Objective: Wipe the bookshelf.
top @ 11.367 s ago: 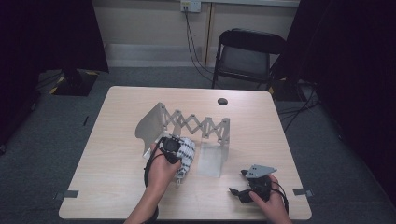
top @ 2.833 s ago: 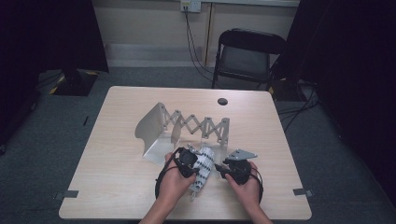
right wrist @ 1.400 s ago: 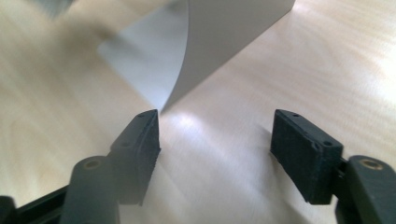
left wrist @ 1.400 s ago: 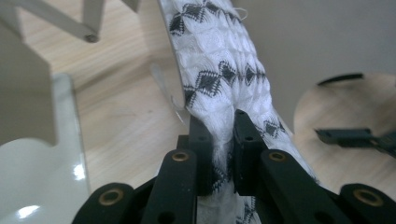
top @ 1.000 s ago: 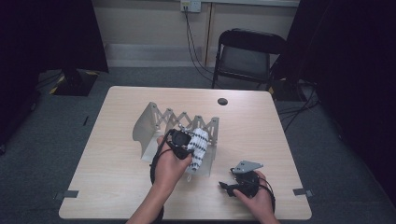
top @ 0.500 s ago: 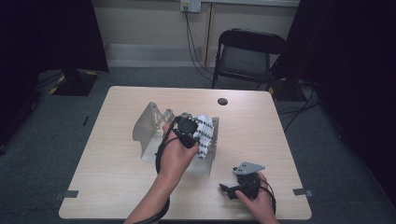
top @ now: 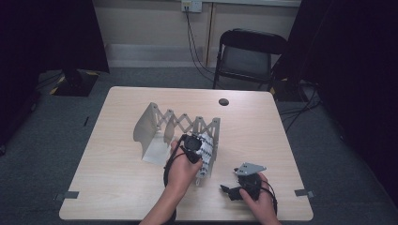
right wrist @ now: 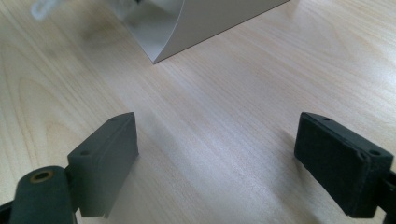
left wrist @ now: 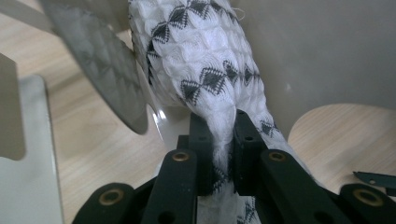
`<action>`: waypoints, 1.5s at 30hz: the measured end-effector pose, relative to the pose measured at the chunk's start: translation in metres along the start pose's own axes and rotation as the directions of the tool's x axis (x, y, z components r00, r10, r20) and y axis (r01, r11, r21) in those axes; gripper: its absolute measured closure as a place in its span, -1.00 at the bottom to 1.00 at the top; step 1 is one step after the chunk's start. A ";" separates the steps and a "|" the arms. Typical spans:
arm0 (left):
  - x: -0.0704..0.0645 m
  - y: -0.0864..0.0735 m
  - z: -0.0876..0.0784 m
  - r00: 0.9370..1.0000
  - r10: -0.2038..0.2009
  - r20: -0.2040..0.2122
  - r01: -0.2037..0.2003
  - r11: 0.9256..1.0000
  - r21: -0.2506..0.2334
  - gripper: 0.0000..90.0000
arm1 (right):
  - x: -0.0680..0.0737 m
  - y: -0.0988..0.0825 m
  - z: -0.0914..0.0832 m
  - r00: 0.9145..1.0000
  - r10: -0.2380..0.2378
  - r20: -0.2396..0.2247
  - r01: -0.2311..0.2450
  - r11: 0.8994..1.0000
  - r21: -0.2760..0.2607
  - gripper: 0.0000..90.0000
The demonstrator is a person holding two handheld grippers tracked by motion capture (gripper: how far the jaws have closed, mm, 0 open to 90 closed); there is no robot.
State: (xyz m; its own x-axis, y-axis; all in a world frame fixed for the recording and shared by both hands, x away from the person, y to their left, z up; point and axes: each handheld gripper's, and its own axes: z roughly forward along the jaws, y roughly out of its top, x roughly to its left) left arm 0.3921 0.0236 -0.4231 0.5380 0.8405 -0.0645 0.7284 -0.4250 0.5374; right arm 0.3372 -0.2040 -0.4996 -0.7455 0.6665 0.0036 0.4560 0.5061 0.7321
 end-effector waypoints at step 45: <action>-0.003 0.012 -0.031 1.000 0.002 -0.007 -0.003 0.997 -0.075 0.81 | 0.000 0.000 0.000 1.000 0.002 0.000 -0.002 1.000 -0.001 -0.72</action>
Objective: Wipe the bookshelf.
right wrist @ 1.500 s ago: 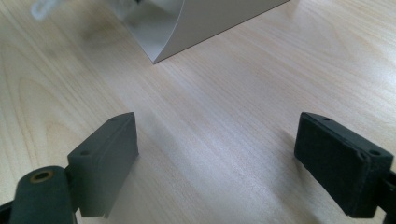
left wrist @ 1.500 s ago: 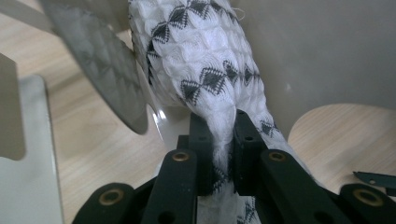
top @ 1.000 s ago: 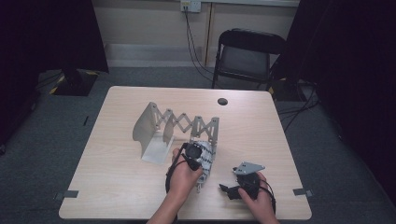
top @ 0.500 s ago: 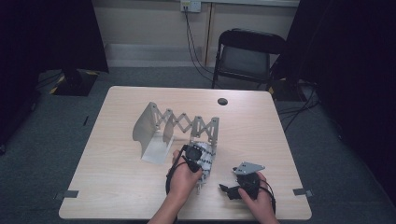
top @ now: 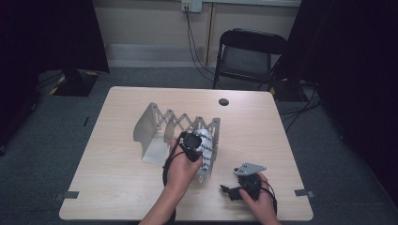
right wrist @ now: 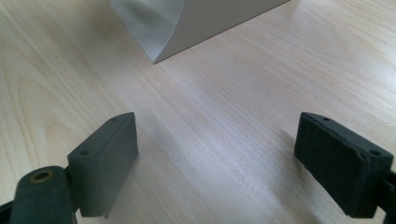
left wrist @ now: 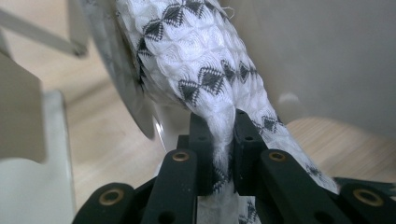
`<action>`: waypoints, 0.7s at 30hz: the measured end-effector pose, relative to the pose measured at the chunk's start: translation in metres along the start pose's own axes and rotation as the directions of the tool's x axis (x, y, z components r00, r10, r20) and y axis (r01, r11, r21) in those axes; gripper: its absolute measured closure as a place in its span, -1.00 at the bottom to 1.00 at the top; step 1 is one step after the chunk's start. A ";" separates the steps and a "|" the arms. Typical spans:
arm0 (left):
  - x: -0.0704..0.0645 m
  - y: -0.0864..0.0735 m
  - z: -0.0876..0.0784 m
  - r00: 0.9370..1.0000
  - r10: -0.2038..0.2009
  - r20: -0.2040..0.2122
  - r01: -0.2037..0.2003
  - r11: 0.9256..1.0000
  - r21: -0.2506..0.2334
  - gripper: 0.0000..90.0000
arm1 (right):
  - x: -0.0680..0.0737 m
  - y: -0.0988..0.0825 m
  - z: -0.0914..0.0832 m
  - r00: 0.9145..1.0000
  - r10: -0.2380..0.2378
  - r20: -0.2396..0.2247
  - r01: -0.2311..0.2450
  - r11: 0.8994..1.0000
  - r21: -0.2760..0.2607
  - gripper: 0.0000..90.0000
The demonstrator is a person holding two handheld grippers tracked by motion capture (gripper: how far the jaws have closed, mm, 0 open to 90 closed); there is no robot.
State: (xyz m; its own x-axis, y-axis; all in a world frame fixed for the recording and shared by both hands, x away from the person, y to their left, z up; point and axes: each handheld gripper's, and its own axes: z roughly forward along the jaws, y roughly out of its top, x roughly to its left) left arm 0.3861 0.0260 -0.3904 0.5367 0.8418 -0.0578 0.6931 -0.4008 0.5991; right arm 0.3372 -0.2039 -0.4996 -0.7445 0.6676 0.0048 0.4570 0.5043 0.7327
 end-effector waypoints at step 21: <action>-0.005 0.006 0.016 1.000 0.019 -0.002 -0.019 1.000 0.021 0.81 | 0.000 0.000 0.000 1.000 0.000 0.000 0.000 1.000 0.000 -0.71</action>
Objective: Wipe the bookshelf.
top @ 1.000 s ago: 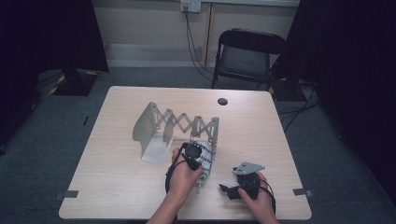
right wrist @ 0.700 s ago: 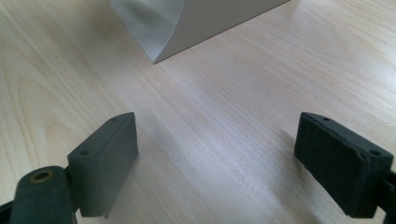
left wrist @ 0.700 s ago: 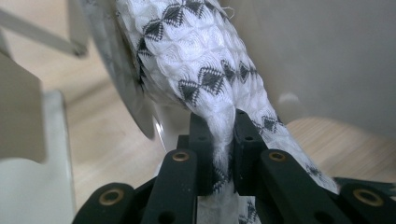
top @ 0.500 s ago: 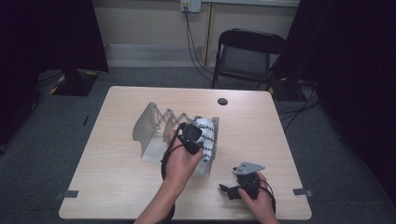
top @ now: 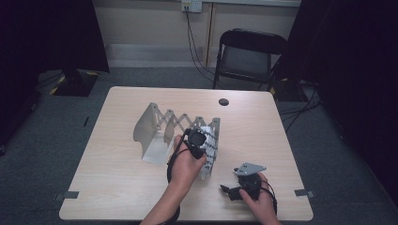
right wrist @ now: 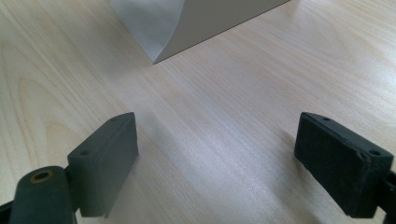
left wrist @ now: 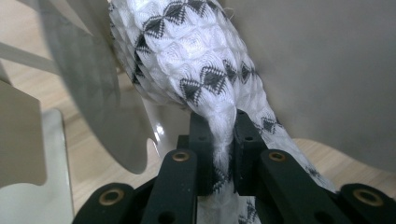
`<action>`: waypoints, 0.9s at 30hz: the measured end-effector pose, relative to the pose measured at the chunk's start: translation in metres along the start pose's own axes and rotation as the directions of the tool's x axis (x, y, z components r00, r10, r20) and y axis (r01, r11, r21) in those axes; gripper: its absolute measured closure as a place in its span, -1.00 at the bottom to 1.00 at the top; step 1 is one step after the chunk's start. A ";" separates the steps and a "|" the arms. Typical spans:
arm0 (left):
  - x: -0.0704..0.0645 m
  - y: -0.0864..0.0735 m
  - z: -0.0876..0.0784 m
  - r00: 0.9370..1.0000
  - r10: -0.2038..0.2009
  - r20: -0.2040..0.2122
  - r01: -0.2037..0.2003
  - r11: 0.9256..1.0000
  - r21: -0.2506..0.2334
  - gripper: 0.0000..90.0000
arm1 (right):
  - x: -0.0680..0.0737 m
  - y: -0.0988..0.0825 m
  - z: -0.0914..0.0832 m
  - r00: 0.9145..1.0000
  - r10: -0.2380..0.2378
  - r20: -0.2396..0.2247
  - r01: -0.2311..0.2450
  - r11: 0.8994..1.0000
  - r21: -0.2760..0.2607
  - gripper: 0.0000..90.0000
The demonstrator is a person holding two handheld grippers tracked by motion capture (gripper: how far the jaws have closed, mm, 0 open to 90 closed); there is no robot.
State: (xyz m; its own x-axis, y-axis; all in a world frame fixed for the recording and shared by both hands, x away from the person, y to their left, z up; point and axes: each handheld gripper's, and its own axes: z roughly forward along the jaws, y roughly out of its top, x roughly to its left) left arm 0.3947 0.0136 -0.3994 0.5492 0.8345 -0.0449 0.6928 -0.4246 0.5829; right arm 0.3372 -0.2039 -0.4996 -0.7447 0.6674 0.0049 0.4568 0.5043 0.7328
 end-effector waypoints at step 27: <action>0.001 -0.038 0.045 0.998 -0.024 0.052 0.018 0.994 0.110 0.82 | 0.000 0.000 0.000 1.000 -0.002 -0.002 0.002 1.000 0.001 -0.72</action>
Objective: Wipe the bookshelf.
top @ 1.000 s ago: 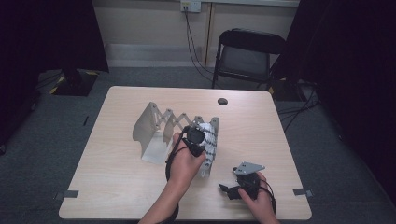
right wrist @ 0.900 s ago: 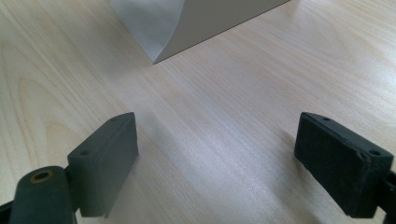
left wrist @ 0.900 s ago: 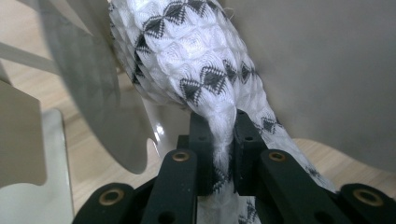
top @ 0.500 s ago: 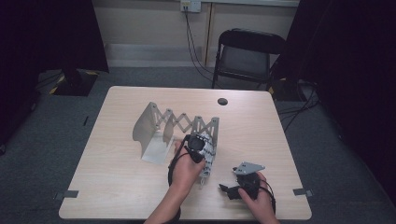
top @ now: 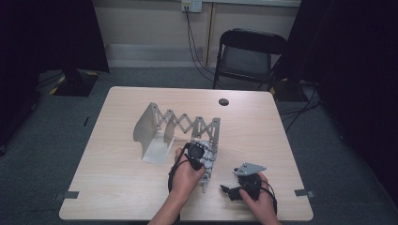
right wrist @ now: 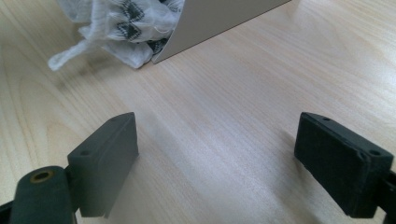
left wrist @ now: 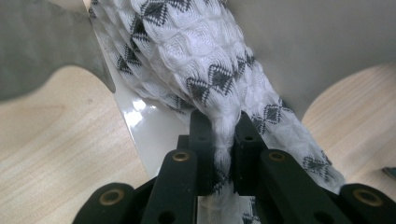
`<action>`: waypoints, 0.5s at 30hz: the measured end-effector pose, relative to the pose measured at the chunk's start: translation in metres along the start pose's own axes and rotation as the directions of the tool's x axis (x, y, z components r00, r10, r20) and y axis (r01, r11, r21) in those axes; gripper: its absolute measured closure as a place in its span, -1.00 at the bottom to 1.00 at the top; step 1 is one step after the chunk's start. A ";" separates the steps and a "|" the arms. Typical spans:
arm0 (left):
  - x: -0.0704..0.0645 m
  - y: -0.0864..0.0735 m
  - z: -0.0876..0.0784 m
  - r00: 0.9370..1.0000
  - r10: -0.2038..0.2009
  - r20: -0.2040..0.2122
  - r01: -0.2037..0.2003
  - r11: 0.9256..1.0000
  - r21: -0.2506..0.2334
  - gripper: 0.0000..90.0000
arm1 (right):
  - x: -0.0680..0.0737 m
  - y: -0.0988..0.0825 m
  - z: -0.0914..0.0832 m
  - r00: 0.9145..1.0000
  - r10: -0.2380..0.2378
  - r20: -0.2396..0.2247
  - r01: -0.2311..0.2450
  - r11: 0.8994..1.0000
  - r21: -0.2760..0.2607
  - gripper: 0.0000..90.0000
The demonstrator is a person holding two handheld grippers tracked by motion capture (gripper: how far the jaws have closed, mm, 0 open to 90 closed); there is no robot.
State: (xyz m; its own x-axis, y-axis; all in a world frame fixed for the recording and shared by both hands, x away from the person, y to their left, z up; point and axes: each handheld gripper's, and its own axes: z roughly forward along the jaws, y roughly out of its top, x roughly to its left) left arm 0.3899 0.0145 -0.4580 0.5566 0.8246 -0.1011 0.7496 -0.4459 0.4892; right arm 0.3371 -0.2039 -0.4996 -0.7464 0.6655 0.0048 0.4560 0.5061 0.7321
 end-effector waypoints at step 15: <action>-0.007 -0.001 -0.014 0.999 0.027 0.041 -0.026 1.000 -0.016 0.82 | 0.000 0.000 0.000 1.000 0.001 0.000 -0.001 1.000 -0.001 -0.72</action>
State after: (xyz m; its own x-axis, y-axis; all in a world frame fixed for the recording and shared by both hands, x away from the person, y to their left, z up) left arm 0.3803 0.0138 -0.4456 0.5907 0.7973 -0.1238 0.7290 -0.4617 0.5054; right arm 0.3371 -0.2038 -0.4996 -0.7461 0.6658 0.0053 0.4562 0.5054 0.7325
